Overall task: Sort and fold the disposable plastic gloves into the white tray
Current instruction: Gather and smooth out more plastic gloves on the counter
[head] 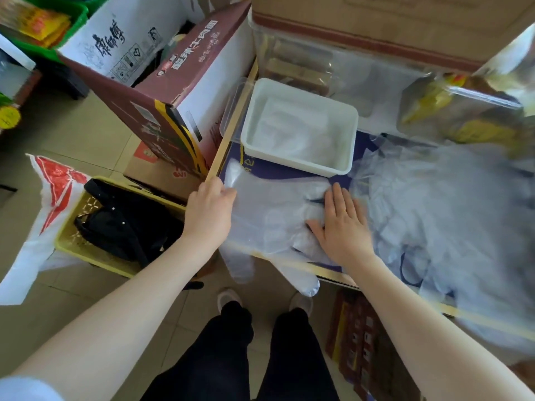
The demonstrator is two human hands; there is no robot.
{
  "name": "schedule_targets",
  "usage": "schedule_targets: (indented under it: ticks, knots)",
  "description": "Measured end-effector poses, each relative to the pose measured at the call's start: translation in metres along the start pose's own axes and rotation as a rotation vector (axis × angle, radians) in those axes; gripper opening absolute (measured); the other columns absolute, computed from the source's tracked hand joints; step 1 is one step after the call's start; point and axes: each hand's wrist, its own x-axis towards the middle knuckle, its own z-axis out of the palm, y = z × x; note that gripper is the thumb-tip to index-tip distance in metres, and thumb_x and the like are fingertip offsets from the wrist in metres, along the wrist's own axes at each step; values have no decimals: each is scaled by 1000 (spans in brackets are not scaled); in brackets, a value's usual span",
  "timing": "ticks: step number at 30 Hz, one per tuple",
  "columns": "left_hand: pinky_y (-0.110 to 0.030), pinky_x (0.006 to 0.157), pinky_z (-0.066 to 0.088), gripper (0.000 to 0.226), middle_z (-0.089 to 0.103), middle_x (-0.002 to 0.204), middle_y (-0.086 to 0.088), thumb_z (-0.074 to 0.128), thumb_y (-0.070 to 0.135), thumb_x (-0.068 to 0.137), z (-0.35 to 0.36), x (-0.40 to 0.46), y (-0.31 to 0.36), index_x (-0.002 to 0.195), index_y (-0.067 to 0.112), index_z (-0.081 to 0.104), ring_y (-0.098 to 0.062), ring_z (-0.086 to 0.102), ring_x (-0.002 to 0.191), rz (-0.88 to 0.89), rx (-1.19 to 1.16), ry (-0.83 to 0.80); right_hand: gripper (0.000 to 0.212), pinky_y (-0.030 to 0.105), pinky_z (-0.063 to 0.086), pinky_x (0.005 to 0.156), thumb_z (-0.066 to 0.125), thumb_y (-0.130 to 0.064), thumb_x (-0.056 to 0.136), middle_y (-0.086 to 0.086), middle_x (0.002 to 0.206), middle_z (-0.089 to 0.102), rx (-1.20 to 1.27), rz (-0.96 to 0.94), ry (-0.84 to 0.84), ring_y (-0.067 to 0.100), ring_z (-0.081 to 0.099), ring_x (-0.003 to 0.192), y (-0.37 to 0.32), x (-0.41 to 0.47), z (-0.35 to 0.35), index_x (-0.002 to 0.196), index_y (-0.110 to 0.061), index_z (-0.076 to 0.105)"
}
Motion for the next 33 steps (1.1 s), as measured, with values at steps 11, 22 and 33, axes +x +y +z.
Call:
schedule_targets:
  ticks: [11, 22, 33]
  knots:
    - [-45, 76, 51, 19, 61, 113, -20, 54, 8, 76, 6, 4, 98, 87, 4, 69, -41, 60, 94, 366, -299, 83, 57, 45, 29, 104, 53, -34, 91, 19, 144, 34, 269, 406, 157, 39, 32, 128, 122, -19, -10, 135, -1, 38]
    - [-29, 100, 41, 26, 61, 112, 3, 48, 38, 95, -11, 41, 226, 111, 20, 58, -13, 56, 110, -69, -1280, -332, 12, 14, 37, 63, 62, -11, 87, 6, 89, 60, 867, 230, 579, 7, 50, 69, 163, -28, -37, 76, -15, 62]
    - [-16, 60, 54, 17, 68, 81, -2, 50, 3, 94, -20, 53, 247, 87, 13, 63, -2, 67, 63, -148, -1396, -204, 37, 35, 41, 85, 44, -40, 91, 7, 104, 65, 395, -80, 398, 31, 57, 99, 166, -54, -14, 89, -12, 69]
